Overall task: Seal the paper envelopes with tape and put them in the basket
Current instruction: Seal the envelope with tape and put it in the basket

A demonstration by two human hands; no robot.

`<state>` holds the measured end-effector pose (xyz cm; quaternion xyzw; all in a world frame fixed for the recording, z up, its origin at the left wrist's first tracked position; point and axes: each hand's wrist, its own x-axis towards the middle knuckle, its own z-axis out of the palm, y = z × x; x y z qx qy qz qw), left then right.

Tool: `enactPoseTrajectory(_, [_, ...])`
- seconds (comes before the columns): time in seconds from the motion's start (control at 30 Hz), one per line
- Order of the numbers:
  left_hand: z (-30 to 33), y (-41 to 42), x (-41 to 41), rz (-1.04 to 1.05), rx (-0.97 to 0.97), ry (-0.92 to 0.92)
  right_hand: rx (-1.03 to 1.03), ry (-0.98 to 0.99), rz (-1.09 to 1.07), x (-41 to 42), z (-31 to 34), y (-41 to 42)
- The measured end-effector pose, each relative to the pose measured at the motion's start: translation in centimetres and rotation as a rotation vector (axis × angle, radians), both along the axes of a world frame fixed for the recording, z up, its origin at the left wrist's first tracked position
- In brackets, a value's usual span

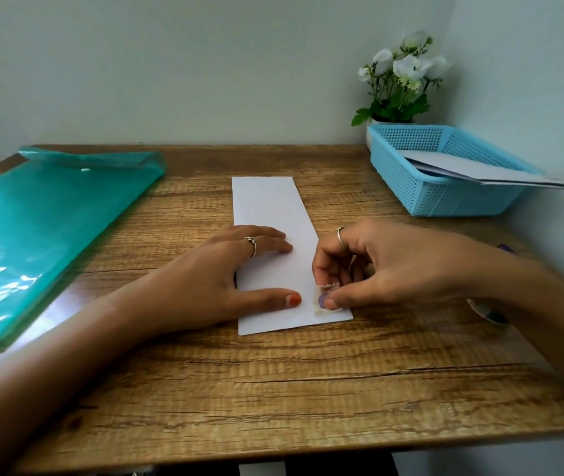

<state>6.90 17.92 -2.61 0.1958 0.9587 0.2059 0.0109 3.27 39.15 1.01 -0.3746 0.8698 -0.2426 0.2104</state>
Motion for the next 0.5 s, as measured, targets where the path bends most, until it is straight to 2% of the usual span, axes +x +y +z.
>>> enactPoseTrajectory(0.3, [-0.22,-0.12,-0.10,-0.001,0.012,0.020,0.093,0.120,0.008,0.07,0.14,0.04])
enactPoseTrajectory(0.5, [-0.05,-0.01,-0.01,0.019,0.000,0.015,0.063,0.087,-0.016,-0.07,-0.09,0.09])
